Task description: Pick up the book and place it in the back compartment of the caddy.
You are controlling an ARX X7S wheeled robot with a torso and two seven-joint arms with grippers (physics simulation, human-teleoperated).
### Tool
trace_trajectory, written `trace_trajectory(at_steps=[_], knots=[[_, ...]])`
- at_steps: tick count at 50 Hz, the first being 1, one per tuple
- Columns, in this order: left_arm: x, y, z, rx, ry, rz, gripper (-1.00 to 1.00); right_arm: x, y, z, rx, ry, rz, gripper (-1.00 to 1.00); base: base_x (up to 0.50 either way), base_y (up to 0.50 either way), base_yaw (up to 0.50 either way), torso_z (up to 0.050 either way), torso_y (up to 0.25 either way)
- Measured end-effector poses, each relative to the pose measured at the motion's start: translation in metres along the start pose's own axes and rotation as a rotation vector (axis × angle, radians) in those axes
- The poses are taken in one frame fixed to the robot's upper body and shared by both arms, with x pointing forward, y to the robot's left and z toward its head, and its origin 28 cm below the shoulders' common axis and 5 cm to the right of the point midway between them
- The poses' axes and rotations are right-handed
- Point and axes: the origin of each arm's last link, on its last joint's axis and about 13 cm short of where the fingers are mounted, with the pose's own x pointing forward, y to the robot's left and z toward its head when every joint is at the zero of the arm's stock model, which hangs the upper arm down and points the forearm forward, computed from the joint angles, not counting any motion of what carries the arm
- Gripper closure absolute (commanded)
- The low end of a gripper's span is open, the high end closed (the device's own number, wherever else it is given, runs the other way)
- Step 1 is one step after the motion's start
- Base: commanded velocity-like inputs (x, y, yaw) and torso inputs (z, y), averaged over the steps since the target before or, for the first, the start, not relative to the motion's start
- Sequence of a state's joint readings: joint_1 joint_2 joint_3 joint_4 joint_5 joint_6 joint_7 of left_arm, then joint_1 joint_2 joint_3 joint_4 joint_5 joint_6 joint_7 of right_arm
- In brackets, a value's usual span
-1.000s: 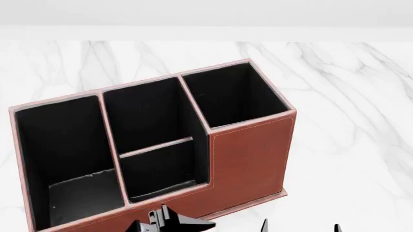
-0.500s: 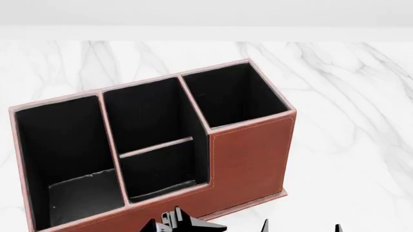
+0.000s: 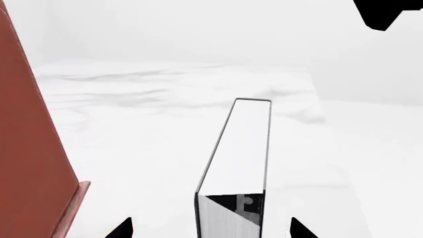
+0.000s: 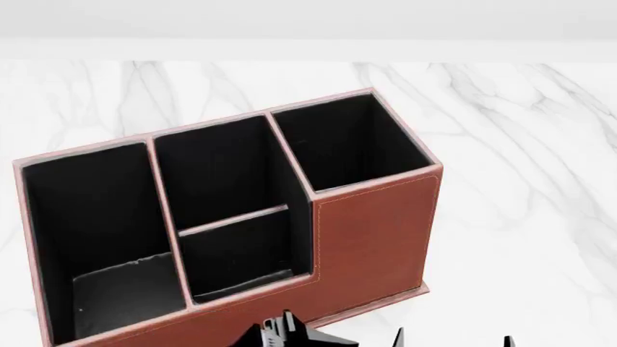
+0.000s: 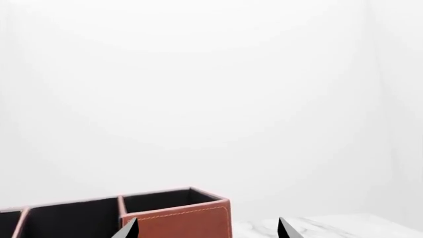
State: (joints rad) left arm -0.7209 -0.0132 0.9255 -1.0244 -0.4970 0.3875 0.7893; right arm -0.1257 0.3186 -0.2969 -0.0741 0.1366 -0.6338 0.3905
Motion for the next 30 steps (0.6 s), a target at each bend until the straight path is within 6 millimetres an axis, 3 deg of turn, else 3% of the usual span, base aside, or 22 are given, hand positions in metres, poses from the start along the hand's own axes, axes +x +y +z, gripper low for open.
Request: trace_trajectory(at_steps=[30], knots=[[0.0088, -0.0049, -0.0041, -0.023, 0.053, -0.044, -1.00, -0.0002, -0.0006, 0.0002, 0.002, -0.001, -0.002, -1.00, 0.00, 0.00, 0.00, 0.000, 0.000]])
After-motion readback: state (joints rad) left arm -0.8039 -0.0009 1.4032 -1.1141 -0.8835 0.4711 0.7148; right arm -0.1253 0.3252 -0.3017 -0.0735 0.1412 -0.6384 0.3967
